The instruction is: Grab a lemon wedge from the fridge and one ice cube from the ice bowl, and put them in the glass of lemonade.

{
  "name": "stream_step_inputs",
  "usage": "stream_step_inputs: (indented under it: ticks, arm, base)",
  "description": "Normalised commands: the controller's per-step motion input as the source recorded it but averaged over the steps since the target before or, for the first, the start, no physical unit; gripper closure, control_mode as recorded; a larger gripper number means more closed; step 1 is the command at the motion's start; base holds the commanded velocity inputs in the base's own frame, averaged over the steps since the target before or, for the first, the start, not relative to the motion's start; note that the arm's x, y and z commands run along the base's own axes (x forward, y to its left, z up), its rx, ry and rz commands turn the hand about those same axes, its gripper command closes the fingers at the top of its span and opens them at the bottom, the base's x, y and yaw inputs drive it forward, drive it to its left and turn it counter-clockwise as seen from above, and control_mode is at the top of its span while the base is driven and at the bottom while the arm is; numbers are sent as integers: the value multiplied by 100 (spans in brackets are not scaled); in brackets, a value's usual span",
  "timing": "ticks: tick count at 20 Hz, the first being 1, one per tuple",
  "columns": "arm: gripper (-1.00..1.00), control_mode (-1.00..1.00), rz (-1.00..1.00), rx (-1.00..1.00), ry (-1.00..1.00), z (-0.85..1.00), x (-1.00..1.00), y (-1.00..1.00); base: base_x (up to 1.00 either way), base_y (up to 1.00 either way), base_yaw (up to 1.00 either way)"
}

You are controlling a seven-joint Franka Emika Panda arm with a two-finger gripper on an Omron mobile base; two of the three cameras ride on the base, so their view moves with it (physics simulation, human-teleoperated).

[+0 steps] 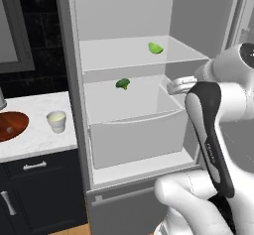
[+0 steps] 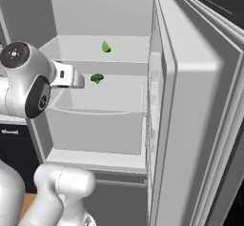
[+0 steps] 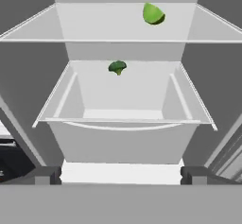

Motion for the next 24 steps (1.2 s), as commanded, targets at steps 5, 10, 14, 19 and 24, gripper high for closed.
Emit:
stream_step_inputs:
  ticks: [5,10,14,19,24]
  arm:
    - [-100,-100,-2,0,2,28,12,-34]
    - [-100,-100,-2,1,3,0,29,-33]
    - [-100,-100,0,0,-1,0,51,-4]
    - [-100,-100,0,0,-2,0,48,-1]
    - [-100,-100,0,0,0,0,60,-3]
  base:
    - [0,0,0]
    - [0,0,0]
    - [0,0,0]
    - [0,0,0]
    - [0,0,0]
